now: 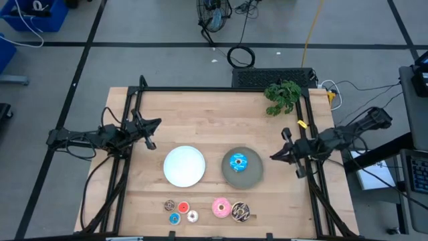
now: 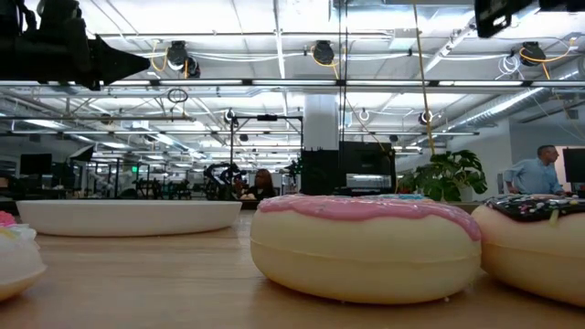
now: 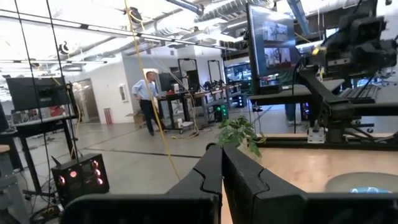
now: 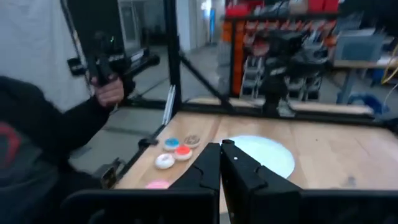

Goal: Pick & Place donuts
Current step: Put the big black donut into the gray plate

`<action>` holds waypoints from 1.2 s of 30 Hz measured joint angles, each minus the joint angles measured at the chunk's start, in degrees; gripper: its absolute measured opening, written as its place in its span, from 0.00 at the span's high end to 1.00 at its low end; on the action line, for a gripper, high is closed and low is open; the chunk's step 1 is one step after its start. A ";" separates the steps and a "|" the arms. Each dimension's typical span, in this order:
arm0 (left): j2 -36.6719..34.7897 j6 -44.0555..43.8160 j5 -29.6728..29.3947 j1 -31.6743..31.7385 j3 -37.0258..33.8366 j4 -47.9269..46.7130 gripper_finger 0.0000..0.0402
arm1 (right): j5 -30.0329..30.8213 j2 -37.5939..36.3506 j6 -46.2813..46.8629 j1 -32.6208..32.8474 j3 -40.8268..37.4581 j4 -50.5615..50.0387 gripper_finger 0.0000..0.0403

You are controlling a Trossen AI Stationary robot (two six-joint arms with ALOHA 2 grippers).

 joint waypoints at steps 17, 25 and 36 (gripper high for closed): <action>0.00 0.28 -4.52 0.00 0.00 0.63 0.95 | -3.11 -3.28 -4.50 -0.28 -21.32 28.25 1.00; 0.00 -0.65 -4.52 0.01 0.00 -0.39 0.95 | -2.93 -3.30 -7.84 -0.28 -22.63 28.58 1.00; 0.00 -2.07 -4.48 0.01 0.00 -0.79 0.95 | 3.25 -7.67 -11.19 -0.28 -22.75 26.72 1.00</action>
